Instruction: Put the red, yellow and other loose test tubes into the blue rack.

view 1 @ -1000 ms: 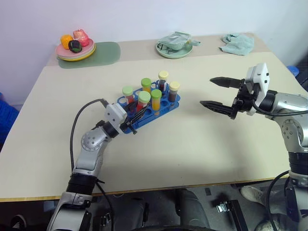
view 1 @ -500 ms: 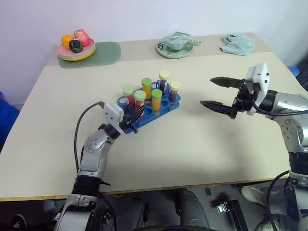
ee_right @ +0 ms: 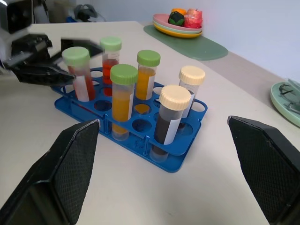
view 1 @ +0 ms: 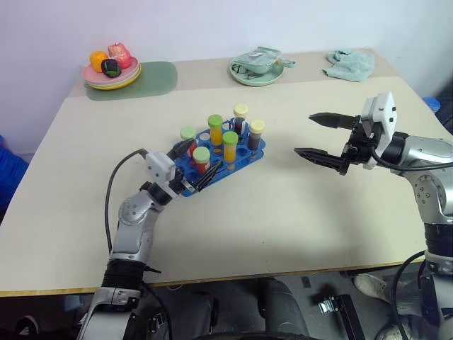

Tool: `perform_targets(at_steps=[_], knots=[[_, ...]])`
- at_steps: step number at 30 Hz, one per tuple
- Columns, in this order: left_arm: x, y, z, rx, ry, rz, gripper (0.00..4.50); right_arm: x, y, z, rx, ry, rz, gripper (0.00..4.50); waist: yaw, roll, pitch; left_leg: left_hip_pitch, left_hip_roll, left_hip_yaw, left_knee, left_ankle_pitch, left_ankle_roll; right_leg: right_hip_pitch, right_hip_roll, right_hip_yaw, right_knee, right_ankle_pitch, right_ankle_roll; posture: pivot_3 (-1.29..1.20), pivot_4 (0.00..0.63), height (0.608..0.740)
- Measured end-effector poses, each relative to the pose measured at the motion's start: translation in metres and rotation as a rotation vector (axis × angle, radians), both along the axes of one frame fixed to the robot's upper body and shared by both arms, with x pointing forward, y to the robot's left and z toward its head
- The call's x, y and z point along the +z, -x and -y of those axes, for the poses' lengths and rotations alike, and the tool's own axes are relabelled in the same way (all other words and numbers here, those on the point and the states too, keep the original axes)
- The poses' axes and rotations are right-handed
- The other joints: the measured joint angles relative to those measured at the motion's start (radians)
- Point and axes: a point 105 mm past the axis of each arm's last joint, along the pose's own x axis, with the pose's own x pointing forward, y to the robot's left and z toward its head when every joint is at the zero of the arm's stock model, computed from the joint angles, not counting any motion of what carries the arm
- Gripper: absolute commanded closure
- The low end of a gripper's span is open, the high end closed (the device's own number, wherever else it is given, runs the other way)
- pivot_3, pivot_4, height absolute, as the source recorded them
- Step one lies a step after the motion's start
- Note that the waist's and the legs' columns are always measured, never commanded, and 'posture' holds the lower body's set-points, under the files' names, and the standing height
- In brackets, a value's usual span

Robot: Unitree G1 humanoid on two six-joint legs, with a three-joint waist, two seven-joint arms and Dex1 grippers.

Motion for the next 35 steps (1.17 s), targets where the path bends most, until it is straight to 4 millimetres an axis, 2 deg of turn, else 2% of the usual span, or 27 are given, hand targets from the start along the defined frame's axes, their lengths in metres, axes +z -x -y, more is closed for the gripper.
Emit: perform_targets(at_steps=[4, 7, 11, 13, 17, 21, 26, 29, 32, 35], knots=[[0.004, 0.01, -0.008, -0.009, -0.019, 0.004, 0.09, -0.003, -0.003, 0.002, 0.002, 0.003, -0.002, 0.0, 0.0, 0.0, 0.0, 0.0, 0.0, 0.0, 0.0, 0.0, 0.0, 0.0, 0.0, 0.0, 0.0, 0.0, 0.0, 0.0, 0.15, 0.74], [0.015, 0.019, -0.016, -0.008, -0.054, 0.024, 0.09, -0.005, -0.004, 0.003, 0.019, 0.002, -0.016, 0.0, -0.001, 0.0, 0.0, 0.0, 0.0, 0.0, 0.0, 0.0, 0.0, 0.0, 0.0, 0.0, 0.0, 0.0, 0.0, 0.0, 0.15, 0.74], [0.021, 0.034, -0.037, -0.02, -0.138, -0.015, 0.09, -0.012, -0.002, 0.007, 0.048, 0.006, -0.051, 0.0, -0.002, 0.0, 0.0, 0.0, 0.001, 0.0, -0.001, 0.0, 0.0, -0.001, 0.001, 0.0, 0.0, 0.0, 0.0, 0.0, 0.15, 0.74], [0.022, 0.04, -0.044, -0.043, -0.15, -0.049, 0.09, -0.016, 0.001, 0.01, 0.067, 0.018, -0.073, 0.0, 0.0, 0.0, 0.0, 0.0, 0.001, 0.0, -0.001, 0.0, 0.0, -0.001, 0.001, 0.0, 0.0, 0.0, 0.0, 0.0, 0.15, 0.74], [0.034, 0.048, -0.07, -0.082, -0.208, -0.119, 0.09, -0.028, 0.012, 0.024, 0.072, 0.074, -0.133, 0.0, 0.0, 0.0, 0.0, 0.0, 0.001, 0.0, -0.001, 0.0, 0.001, -0.001, 0.001, 0.0, 0.0, 0.0, 0.0, 0.0, 0.15, 0.74], [0.039, 0.056, -0.08, -0.18, -0.29, -0.191, 0.09, -0.035, 0.017, 0.033, 0.058, 0.086, -0.15, 0.0, -0.002, 0.0, 0.0, 0.0, 0.001, 0.0, -0.001, 0.0, 0.001, -0.001, 0.001, 0.0, 0.0, 0.0, 0.0, 0.0, 0.15, 0.74], [0.047, 0.049, -0.09, -0.252, -0.305, -0.276, 0.09, -0.049, 0.031, 0.052, 0.003, 0.119, -0.179, 0.0, 0.002, 0.0, 0.0, -0.001, 0.001, -0.001, -0.001, -0.001, 0.001, 0.0, 0.001, -0.001, 0.0, 0.0, 0.0, 0.0, 0.15, 0.74], [0.059, 0.04, -0.096, -0.263, -0.298, -0.261, 0.09, -0.06, 0.042, 0.057, -0.019, 0.137, -0.198, 0.0, -0.002, 0.0, 0.0, 0.0, 0.001, 0.0, -0.001, -0.001, 0.001, 0.0, 0.001, -0.001, 0.0, 0.0, 0.0, 0.0, 0.15, 0.74], [0.065, 0.029, -0.099, -0.251, -0.277, -0.239, 0.09, -0.058, 0.047, 0.063, -0.043, 0.159, -0.179, 0.0, -0.005, 0.001, 0.0, 0.001, 0.001, 0.0, -0.001, -0.001, 0.001, 0.0, 0.001, -0.001, 0.001, 0.0, 0.0, 0.0, 0.15, 0.74], [0.059, 0.024, -0.101, -0.256, -0.268, -0.251, 0.09, -0.048, 0.047, 0.068, -0.074, 0.176, -0.137, 0.0, -0.006, 0.001, 0.0, 0.001, 0.001, 0.0, -0.002, -0.001, 0.001, -0.001, 0.001, -0.001, 0.0, 0.0, 0.0, 0.0, 0.15, 0.74]])
